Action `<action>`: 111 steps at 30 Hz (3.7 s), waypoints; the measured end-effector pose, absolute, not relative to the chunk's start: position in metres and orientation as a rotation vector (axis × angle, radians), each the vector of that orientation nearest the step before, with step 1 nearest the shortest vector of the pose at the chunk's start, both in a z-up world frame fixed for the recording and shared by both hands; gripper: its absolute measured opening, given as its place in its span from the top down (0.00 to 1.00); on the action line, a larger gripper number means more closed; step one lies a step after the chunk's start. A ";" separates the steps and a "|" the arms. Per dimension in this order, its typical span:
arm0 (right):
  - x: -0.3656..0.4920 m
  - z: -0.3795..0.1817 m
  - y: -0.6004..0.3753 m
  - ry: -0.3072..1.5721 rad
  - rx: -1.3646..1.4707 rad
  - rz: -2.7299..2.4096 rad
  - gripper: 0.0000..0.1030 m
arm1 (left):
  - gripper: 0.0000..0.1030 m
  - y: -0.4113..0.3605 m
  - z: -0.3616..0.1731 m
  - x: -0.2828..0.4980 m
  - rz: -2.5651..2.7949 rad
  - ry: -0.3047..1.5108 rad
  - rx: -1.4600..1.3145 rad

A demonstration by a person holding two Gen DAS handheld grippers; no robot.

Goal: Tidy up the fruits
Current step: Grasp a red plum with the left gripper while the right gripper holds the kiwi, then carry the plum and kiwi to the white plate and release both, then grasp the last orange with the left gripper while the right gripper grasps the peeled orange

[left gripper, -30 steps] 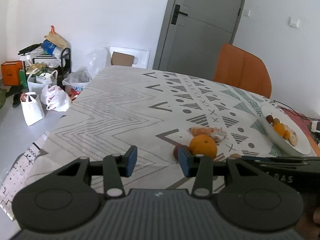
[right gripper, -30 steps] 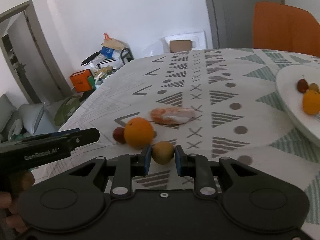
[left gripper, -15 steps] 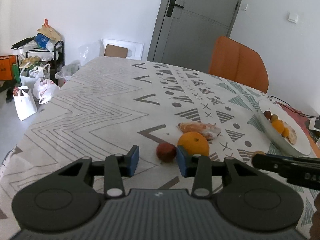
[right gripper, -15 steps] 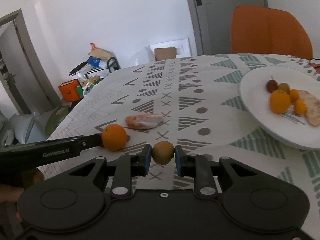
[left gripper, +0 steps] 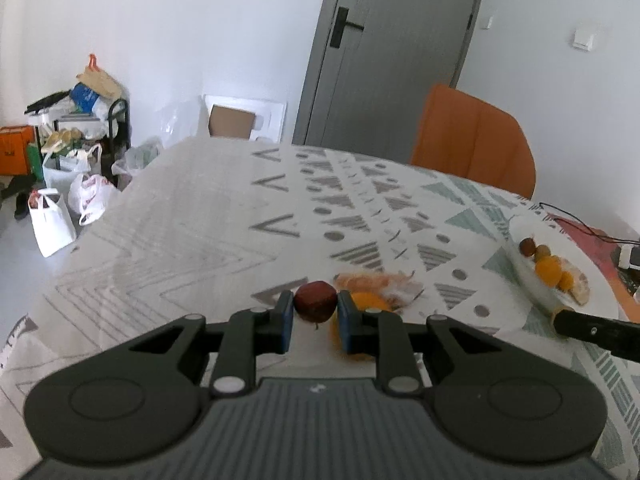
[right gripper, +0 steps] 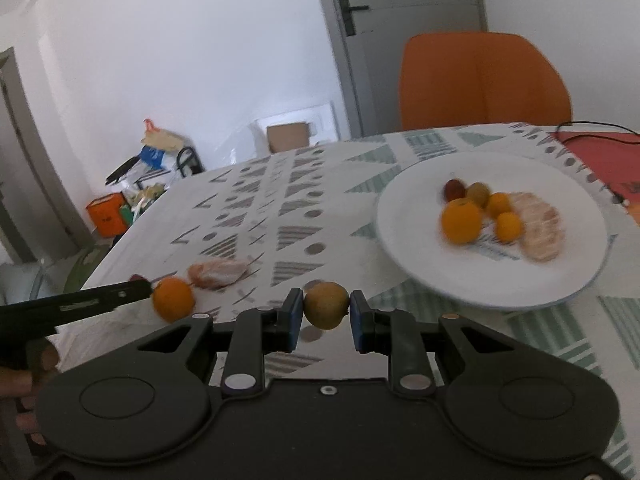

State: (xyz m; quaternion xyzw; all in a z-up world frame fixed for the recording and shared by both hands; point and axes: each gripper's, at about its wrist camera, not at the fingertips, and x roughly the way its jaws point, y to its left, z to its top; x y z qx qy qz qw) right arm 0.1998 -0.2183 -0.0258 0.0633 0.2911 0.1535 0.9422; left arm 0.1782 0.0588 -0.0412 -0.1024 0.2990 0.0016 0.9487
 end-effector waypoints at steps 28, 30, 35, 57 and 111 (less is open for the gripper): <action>0.205 -0.024 -0.323 0.537 0.226 0.148 0.77 | 0.79 -0.065 -0.014 0.210 -0.224 0.576 -0.089; 0.205 -0.024 -0.327 0.534 0.227 0.143 0.75 | 0.79 -0.072 -0.014 0.213 -0.240 0.576 -0.085; 0.203 -0.023 -0.334 0.521 0.227 0.122 0.72 | 0.79 -0.092 -0.012 0.221 -0.290 0.569 -0.066; 0.194 -0.021 -0.342 0.517 0.225 0.081 0.70 | 0.74 -0.125 -0.007 0.234 -0.377 0.567 -0.047; 0.195 -0.023 -0.239 0.502 0.116 0.358 0.24 | 0.22 0.013 -0.046 0.185 0.033 0.624 -0.170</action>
